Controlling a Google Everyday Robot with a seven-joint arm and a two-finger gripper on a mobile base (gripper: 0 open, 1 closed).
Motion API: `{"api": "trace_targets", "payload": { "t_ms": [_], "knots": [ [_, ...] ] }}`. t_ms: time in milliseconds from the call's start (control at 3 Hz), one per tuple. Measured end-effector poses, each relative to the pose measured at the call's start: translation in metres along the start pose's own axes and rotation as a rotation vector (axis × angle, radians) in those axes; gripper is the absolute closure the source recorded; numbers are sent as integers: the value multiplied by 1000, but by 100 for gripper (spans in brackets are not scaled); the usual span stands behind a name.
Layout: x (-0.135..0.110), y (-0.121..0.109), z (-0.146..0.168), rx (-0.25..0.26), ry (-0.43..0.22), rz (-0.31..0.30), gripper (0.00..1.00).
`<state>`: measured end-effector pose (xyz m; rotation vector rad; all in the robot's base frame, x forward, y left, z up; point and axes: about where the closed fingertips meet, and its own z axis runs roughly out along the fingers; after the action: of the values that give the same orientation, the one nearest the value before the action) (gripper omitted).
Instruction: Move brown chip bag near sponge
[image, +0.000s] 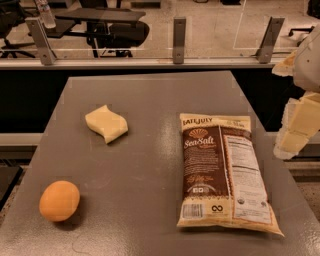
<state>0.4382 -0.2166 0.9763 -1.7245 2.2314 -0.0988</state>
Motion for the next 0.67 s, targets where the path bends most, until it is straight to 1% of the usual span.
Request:
{"api": "trace_targets", "payload": {
  "t_ms": [333,667],
  "knots": [
    [0,0,-1,3,-1,-2,0],
    [-3,0,4,-19,-12,-80,0]
  ]
}}
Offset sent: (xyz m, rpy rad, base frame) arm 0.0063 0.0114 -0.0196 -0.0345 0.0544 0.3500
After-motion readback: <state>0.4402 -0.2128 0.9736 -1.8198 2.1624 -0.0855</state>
